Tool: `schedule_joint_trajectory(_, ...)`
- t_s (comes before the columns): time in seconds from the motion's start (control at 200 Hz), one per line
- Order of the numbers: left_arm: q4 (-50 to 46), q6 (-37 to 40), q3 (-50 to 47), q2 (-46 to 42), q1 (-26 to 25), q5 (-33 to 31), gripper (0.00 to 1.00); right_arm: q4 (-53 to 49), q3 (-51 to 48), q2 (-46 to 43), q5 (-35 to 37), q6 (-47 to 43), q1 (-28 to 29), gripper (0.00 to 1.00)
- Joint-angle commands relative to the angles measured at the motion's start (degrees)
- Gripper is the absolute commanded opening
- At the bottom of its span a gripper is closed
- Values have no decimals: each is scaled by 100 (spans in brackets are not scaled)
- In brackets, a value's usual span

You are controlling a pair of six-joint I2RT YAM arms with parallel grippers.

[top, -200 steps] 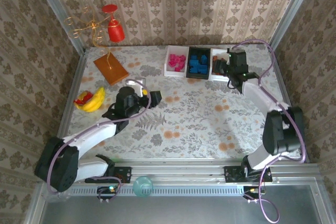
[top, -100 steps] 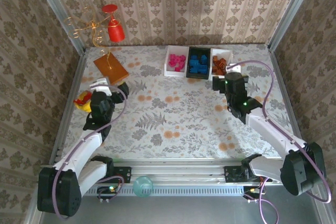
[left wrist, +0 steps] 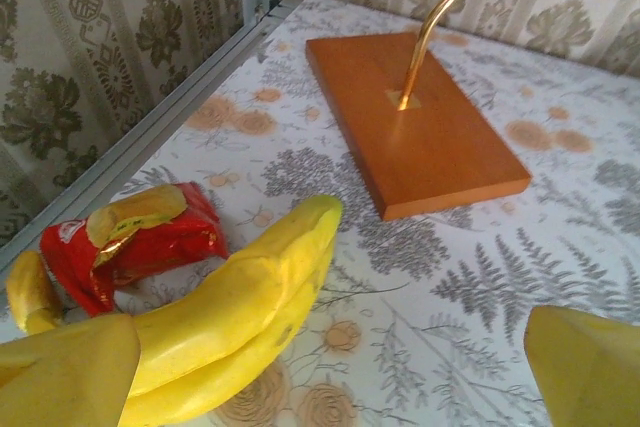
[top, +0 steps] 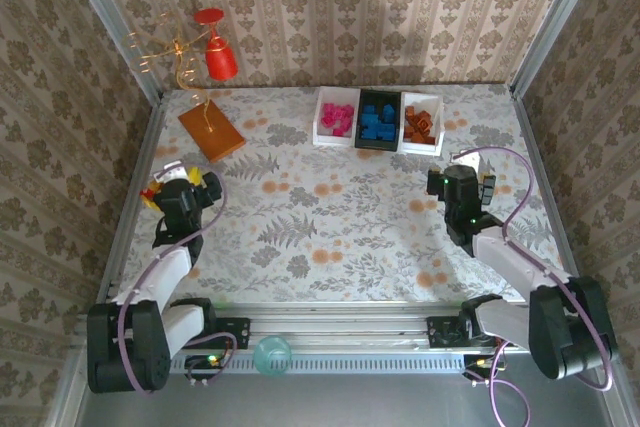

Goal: Sort the legos into containers by color
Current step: Reset both arms

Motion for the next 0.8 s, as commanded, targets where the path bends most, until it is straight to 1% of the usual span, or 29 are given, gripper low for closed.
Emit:
schedule_joint_trajectory(0.0,248,545,153,318,45,-184,100,959,-149,431,-212,33,-85,100)
schedule_joint_trajectory(0.055,612,774,119,627,51,-96,100,1583,-272,790,-376,-128,-108,100)
schedule_joint_trajectory(0.09,1129,891,19,861,56,-34,100,2027,-309,1035,-507,-277,-127,100)
schedule_joint_trajectory(0.14,2140,1032,-216,1285,56,102,100,1827,-99,1172,-639,-315,-132,100)
schedule_joint_trajectory(0.185,2876,1285,-362,1666,72,241,100,2132,-94,1304,-771,-408,-156,100)
schedule_joint_trajectory(0.215,3189,1328,-409,1876,63,250,100,2215,-66,1310,-844,-535,-164,100)
schedule_joint_trajectory(0.255,3594,1364,-451,2187,91,350,100,2336,-40,1539,-879,-639,-169,100)
schedule_joint_trajectory(0.305,3896,1360,-455,2520,108,581,100,2799,-147,1710,-1088,-799,-204,100)
schedule_joint_trajectory(0.36,4565,1532,-503,3013,98,691,100,3028,-194,1897,-1204,-773,-275,100)
schedule_joint_trajectory(0.385,4308,1534,-485,2921,85,744,100,2966,-193,1851,-1237,-712,-310,100)
schedule_joint_trajectory(0.425,3741,1445,-353,2718,89,807,100,2959,-217,1832,-1546,-637,-459,100)
schedule_joint_trajectory(0.48,3997,1565,-290,2911,83,770,100,3195,-330,1906,-1812,-494,-637,100)
schedule_joint_trajectory(0.505,3866,1564,-267,2906,51,721,100,3237,-377,1912,-1981,-409,-740,100)
schedule_joint_trajectory(0.545,3510,1476,-160,2807,30,587,100,3750,-540,2093,-2117,-363,-837,100)
schedule_joint_trajectory(0.575,3605,1545,-126,2859,-17,510,100,4220,-667,2266,-2055,-388,-831,100)
schedule_joint_trajectory(0.63,3525,1625,-94,2848,-105,445,100,3670,-588,2066,-1982,-345,-804,100)
schedule_joint_trajectory(0.68,3538,1700,-74,2888,-131,436,100,3802,-531,2186,-2011,-366,-813,100)
schedule_joint_trajectory(0.725,3418,1723,-32,2867,-159,427,100,3641,-525,2115,-2024,-346,-819,100)
schedule_joint_trajectory(0.795,3402,1764,-11,2873,-161,461,100,3712,-539,2136,-2043,-354,-832,100)
